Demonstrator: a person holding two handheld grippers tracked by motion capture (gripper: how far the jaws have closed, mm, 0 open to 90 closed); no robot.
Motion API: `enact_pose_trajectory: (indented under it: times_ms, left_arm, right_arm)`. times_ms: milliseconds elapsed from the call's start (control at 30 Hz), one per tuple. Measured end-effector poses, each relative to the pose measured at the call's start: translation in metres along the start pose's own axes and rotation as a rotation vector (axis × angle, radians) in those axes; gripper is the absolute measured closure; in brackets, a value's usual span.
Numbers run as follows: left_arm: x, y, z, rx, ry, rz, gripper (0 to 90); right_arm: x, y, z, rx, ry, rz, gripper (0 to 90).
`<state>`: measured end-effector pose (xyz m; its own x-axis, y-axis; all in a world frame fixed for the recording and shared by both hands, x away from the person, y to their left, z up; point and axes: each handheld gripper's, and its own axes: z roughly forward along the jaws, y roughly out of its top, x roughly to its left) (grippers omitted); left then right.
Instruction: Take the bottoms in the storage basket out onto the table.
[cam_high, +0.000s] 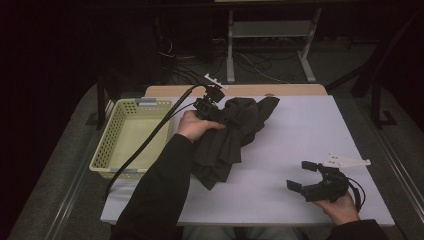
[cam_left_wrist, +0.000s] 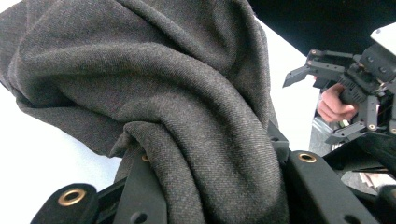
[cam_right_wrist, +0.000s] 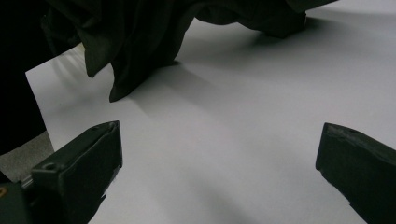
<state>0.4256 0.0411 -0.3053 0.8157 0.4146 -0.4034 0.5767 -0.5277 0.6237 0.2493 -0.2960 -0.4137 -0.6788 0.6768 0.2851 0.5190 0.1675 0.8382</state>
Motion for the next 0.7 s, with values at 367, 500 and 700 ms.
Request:
enact_pose_trajectory:
  times_ms: [367,500,700]
  left_arm:
    - [-0.006,-0.005,0.023,0.027,-0.008,0.022,61.7]
    - [-0.008,-0.007,0.029,0.029,-0.011,0.025,61.0]
    - [-0.012,-0.012,0.043,0.042,-0.019,0.029,60.3]
  right_arm:
    - [0.0,0.0,0.0,-0.001,-0.003,-0.004,0.0]
    - [-0.001,0.0,0.0,-0.001,-0.005,-0.001,0.1]
    - [0.0,0.0,0.0,0.0,-0.005,-0.003,0.0]
